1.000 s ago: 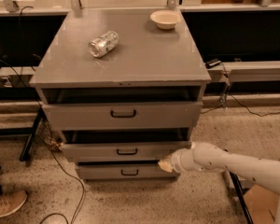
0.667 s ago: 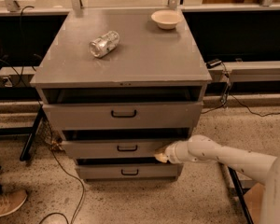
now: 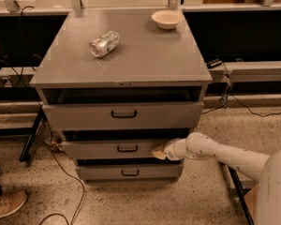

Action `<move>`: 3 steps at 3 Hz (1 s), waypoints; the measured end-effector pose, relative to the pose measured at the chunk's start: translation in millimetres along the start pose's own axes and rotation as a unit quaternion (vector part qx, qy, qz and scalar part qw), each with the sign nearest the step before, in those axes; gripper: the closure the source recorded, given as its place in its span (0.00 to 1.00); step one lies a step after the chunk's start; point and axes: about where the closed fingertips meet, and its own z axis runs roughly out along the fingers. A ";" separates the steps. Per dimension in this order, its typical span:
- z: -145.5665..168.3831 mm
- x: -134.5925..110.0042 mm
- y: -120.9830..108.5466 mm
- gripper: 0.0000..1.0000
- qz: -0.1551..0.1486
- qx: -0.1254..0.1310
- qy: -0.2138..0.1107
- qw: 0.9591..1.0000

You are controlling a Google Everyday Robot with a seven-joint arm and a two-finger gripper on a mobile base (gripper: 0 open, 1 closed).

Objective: Close middle drawer

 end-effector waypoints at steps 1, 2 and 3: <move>-0.2 0.2 0.2 1.00 0.000 0.000 0.000 1.000; -24.8 20.0 20.5 1.00 0.017 -0.002 0.003 1.000; -76.9 58.3 57.9 1.00 0.052 -0.005 0.007 0.999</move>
Offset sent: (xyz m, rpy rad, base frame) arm -0.1915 -0.0653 0.0299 0.0544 0.1432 -0.1110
